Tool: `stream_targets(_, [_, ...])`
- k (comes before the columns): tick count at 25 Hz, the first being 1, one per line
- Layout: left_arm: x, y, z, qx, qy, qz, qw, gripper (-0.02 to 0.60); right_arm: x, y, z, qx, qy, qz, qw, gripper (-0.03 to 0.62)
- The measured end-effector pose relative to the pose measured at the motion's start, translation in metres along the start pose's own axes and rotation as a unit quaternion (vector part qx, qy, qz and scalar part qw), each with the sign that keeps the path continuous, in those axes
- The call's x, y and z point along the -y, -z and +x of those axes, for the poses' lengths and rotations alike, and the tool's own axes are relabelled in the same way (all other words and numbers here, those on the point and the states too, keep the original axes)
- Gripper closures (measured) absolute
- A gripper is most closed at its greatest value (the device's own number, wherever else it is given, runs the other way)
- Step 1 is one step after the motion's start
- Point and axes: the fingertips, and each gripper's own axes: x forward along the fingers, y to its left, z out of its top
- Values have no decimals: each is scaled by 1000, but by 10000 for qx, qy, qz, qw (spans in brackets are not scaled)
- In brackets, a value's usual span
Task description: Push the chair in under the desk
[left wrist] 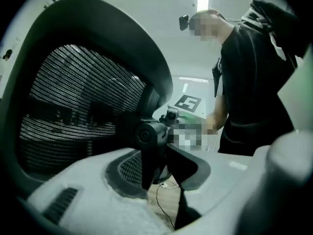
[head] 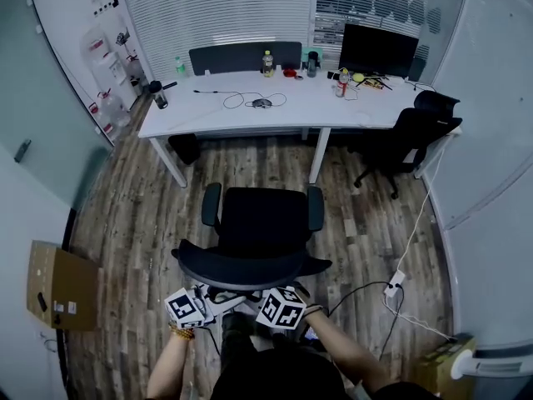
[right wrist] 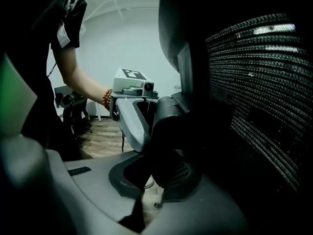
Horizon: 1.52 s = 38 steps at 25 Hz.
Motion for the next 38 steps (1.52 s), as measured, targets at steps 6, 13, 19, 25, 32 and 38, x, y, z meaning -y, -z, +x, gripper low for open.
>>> stream_targets(6, [-17,0,-31,-58,324,-61,9994,451,6,-17,29,-269,139,232,9993,562])
stream_targets(13, [-39,1,-72,-236,872,-99,9959,449,17,-44,67,-313,548,568,9964,562])
stream_targets(19, [-53,1,-113,-398,1482,-68,9881,453,20,-66,105,-379,1056,879,9898,563])
stream_targets(25, [-66,4,-133,-496,1953,82,9795,459,30,-80,126,-329,1520,953,9832,560])
stream_targets(32, [-39,12,-147,-553,1936,182,9794,454,1,-83,127,-128,1817,1007,9781,556])
stream_targets(38, [17,18,-148,-346,1571,280,9866,453,-53,-80,106,70,1749,883,9806,553])
